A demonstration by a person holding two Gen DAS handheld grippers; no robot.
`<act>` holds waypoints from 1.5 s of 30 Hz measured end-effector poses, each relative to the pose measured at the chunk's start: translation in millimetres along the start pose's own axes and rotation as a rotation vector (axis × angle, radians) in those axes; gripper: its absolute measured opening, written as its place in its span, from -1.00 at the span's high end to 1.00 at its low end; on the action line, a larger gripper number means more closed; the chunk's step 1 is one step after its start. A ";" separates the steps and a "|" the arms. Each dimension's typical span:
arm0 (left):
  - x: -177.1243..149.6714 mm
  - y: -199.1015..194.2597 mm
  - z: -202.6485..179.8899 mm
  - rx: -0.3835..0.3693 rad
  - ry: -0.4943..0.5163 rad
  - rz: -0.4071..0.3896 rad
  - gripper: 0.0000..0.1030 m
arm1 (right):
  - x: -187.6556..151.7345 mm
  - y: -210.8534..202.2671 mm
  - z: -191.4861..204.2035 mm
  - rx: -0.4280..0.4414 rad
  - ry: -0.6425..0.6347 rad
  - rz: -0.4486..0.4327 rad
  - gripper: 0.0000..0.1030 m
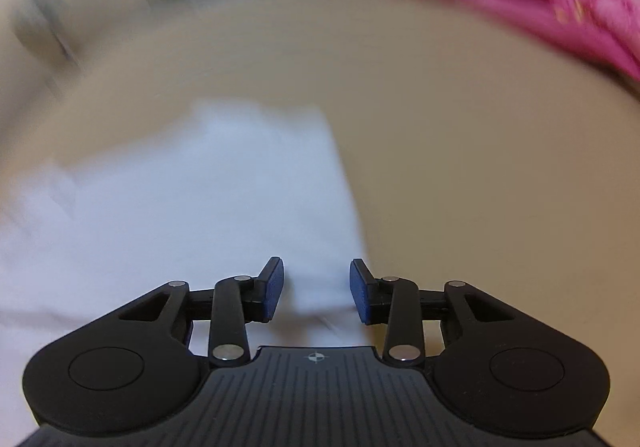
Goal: Fold small clothes
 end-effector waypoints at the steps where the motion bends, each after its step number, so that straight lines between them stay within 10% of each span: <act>1: 9.7 -10.7 18.7 0.030 -0.057 -0.026 0.46 | 0.3 0.1 -1.0 -0.020 0.015 0.003 0.05; 5: 39.5 -43.5 119.5 0.253 -0.346 -0.102 -0.02 | 14.8 -25.6 7.0 0.047 0.072 -0.106 0.06; 13: 44.1 -72.7 255.0 0.530 -0.737 -0.153 -0.02 | 18.5 -35.2 30.1 0.096 -0.017 -0.160 0.06; 18: 45.1 -71.0 289.2 0.535 -0.782 -0.164 0.94 | 16.9 -38.0 33.9 0.126 -0.016 -0.155 0.06; 23: 74.1 -89.7 176.6 0.546 -0.358 -0.395 0.95 | 20.0 -32.3 41.9 0.134 -0.040 -0.147 0.06; 27: 40.8 -104.0 -2.2 0.163 0.107 -0.535 0.91 | 18.3 -29.7 42.3 0.154 -0.017 -0.139 0.06; 32: -50.9 -80.9 -143.0 -0.300 0.472 -0.254 0.49 | 14.8 -25.7 36.8 0.209 0.052 -0.127 0.06; 41: -20.6 -105.5 -84.6 0.035 0.514 -0.118 0.43 | 27.0 -45.3 32.8 0.234 0.127 -0.262 0.06; 45: -30.6 -95.0 -27.4 0.103 0.385 -0.149 0.43 | 27.9 -34.8 58.6 0.371 0.122 -0.252 0.09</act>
Point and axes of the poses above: each gripper's, at about its wrist camera, not at the fingertips, and y roughly the way its jaws point, z to its left, x to its top, the point moved 2 cm from there along y, roughly the way its jaws point, and after that the axes turned 3 degrees about -y, right-handed, at the moved point
